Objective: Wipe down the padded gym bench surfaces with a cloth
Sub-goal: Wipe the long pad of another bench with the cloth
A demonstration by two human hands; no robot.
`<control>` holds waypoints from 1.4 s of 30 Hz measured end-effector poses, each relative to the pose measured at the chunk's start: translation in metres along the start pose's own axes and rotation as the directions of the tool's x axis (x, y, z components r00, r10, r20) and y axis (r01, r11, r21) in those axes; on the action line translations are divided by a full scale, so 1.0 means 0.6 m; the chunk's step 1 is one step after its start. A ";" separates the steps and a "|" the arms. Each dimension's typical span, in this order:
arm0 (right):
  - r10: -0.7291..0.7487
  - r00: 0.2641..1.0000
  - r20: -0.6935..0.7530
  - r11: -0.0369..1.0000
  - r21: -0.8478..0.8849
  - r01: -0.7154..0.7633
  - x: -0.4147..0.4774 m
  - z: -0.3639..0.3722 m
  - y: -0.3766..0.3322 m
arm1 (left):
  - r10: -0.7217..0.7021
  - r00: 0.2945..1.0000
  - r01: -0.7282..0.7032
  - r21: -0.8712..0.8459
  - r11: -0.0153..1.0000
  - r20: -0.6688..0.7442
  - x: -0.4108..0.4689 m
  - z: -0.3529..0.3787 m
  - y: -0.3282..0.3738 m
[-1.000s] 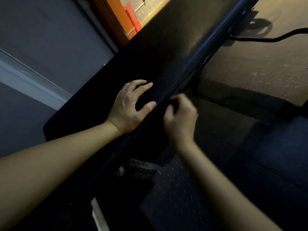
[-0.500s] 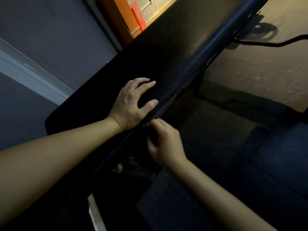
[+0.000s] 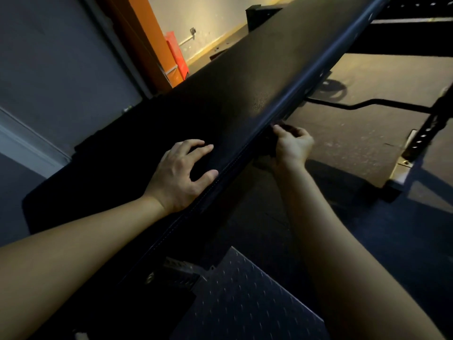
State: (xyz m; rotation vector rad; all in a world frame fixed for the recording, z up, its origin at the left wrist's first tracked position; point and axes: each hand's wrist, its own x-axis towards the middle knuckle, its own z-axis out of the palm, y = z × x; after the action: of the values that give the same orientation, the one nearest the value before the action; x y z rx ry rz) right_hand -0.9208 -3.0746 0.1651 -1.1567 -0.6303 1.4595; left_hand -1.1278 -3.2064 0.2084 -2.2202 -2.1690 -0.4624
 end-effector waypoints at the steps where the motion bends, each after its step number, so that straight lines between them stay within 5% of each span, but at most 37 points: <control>1: -0.005 1.000 0.018 0.999 -0.037 0.006 -0.013 0.005 0.009 | -0.005 1.000 0.005 -0.003 1.000 0.000 0.000 0.000 -0.001; 5: 0.064 0.992 0.110 0.981 -0.190 -0.042 -0.110 -0.006 0.075 | -0.016 1.000 0.016 -0.010 1.000 0.000 -0.001 0.000 0.002; 9: 0.178 0.886 0.428 0.926 -0.378 -0.003 -0.239 -0.026 0.128 | -0.026 1.000 0.026 -0.024 0.999 -0.006 0.000 -0.001 0.005; 11: 0.112 0.925 0.362 0.933 -0.359 0.028 -0.220 -0.023 0.120 | -0.027 1.000 0.027 -0.026 0.999 -0.003 -0.001 -0.001 0.003; 13: -0.018 0.991 0.134 0.967 -0.248 0.051 -0.157 -0.021 0.091 | -0.023 1.000 0.023 -0.036 0.999 -0.006 -0.001 -0.001 0.002; 16: -0.065 0.998 -0.019 0.984 -0.166 0.061 -0.066 -0.017 0.055 | -0.026 1.000 0.026 -0.038 0.999 -0.002 -0.002 0.000 0.001; 20: -0.064 0.995 0.080 0.944 -0.317 0.087 -0.108 0.007 0.082 | -0.025 1.000 0.025 -0.032 0.999 0.000 -0.001 0.002 -0.001; 25: -0.126 0.841 0.526 0.820 -0.422 0.387 -0.252 -0.019 0.117 | -0.016 1.000 0.015 -0.038 0.999 -0.016 0.000 0.002 -0.001; 28: -0.306 0.880 0.364 0.771 -0.447 0.454 -0.176 -0.020 0.087 | -0.016 1.000 0.015 -0.044 0.999 -0.013 -0.001 0.001 -0.001; 31: -0.242 0.959 0.148 0.859 -0.427 0.282 -0.101 -0.008 0.053 | -0.014 1.000 0.013 -0.034 0.999 -0.008 -0.001 0.000 0.000; 34: -0.223 0.929 0.296 0.847 -0.413 0.335 -0.141 -0.003 0.080 | -0.013 1.000 0.012 -0.037 0.999 -0.012 0.000 0.001 -0.001; 38: -0.055 0.771 0.634 0.818 -0.414 0.399 -0.249 -0.022 0.122 | -0.012 1.000 0.011 -0.036 0.999 -0.017 0.000 0.001 -0.001; 40: -0.105 0.760 0.641 0.814 -0.384 0.436 -0.231 -0.025 0.109 | -0.007 1.000 0.006 -0.041 0.999 -0.015 0.000 -0.001 -0.001; 42: -0.249 0.839 0.485 0.794 -0.394 0.463 -0.177 -0.022 0.082 | -0.007 1.000 0.006 -0.045 0.999 -0.008 0.000 -0.001 -0.001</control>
State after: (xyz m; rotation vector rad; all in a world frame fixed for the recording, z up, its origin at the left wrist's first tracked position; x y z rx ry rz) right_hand -0.9396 -3.1897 0.1500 -1.0248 -1.5213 1.2303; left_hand -1.1288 -3.2068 0.2090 -2.2300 -2.1840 -0.5255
